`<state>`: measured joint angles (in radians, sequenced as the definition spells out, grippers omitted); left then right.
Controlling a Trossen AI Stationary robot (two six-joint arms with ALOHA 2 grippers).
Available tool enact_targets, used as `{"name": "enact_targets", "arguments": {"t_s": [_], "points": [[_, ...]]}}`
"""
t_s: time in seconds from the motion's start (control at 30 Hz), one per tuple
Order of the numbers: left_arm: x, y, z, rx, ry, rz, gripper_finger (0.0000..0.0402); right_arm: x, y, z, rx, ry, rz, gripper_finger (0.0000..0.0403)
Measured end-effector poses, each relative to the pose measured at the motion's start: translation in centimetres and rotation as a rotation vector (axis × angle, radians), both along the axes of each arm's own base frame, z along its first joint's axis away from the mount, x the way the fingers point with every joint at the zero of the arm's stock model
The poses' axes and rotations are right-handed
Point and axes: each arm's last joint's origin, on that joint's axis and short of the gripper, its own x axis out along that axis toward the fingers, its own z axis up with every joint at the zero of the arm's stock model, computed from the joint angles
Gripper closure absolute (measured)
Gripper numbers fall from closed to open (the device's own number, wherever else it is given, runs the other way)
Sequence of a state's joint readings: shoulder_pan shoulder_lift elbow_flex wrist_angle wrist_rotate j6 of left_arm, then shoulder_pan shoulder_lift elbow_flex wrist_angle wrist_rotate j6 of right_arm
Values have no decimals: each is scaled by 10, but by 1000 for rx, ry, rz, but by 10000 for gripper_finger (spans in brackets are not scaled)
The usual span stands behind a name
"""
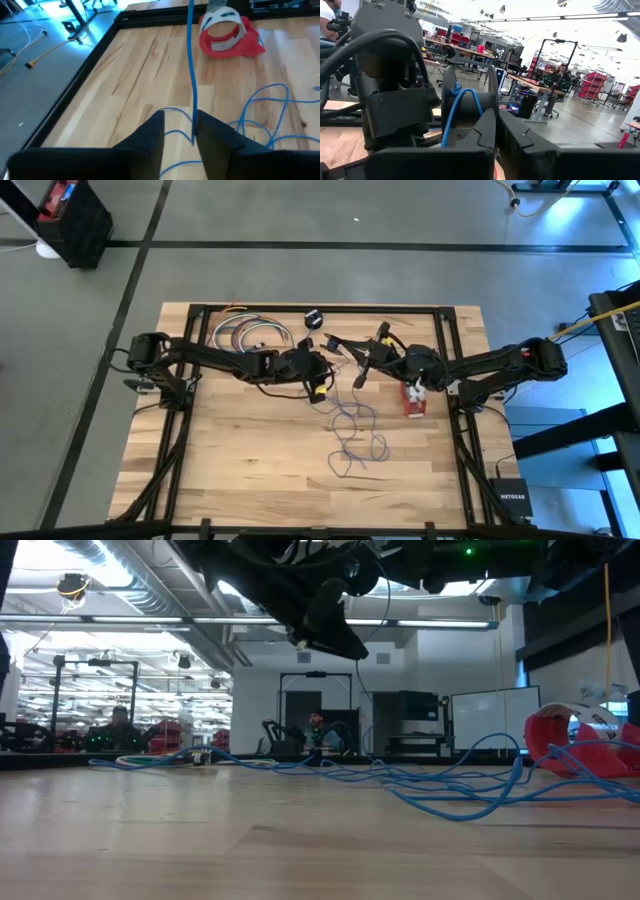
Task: Coil cords
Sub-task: Coil the blue wire onto the spool
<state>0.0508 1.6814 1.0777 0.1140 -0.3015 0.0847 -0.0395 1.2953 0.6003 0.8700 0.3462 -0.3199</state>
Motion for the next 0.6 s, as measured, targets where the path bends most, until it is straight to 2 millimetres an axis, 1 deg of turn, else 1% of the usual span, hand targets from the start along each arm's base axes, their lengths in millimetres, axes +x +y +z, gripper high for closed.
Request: {"name": "enact_targets", "arguments": {"t_s": [0.17, 0.2, 0.33, 0.5, 0.6], "points": [[-2, 2, -6, -1, 18, 3, 385, 0, 0, 0, 0, -1, 0, 391], [-3, 2, -6, 1, 15, 4, 393, 0, 0, 0, 0, -2, 0, 391], [-6, 7, -11, 10, 36, 43, 394, 0, 0, 1, 0, -10, 2, 391], [-11, 17, -17, 52, 101, 141, 396, 0, 1, 1, 0, -14, 44, 391], [-17, 21, -12, 66, 127, 173, 399, 0, 1, 1, -1, -8, 46, 391]]}}
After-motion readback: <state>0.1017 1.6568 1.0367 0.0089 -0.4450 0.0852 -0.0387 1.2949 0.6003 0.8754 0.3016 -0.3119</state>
